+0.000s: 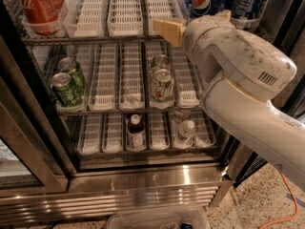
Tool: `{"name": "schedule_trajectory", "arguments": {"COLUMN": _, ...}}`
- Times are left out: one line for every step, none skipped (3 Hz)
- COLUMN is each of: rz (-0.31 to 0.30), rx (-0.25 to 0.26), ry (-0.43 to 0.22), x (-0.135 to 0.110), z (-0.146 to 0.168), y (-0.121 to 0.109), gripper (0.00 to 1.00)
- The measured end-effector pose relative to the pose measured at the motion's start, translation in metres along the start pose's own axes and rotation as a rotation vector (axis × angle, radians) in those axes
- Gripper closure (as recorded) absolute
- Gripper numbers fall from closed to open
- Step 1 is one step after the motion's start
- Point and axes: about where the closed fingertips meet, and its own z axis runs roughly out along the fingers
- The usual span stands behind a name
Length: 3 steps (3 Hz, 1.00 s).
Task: Pick pepsi can from top shelf of fridge
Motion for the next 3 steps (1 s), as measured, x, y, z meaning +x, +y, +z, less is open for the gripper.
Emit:
{"name": "schedule_trajectory", "arguments": {"rz": -0.006, "rx": 0.025, "ry": -0.027, "x": -0.0130, "z": -0.0057, "y": -0.0011, "gripper": 0.00}}
{"name": "schedule_trajectory", "arguments": {"rz": -0.006, "rx": 0.026, "ry": -0.027, "x": -0.0131, "z": -0.0057, "y": -0.0010, "gripper": 0.00}}
{"name": "schedule_trajectory", "arguments": {"rz": 0.011, "rx": 0.035, "ry": -0.024, "x": -0.0134, "z": -0.0056, "y": -0.0018, "gripper": 0.00}}
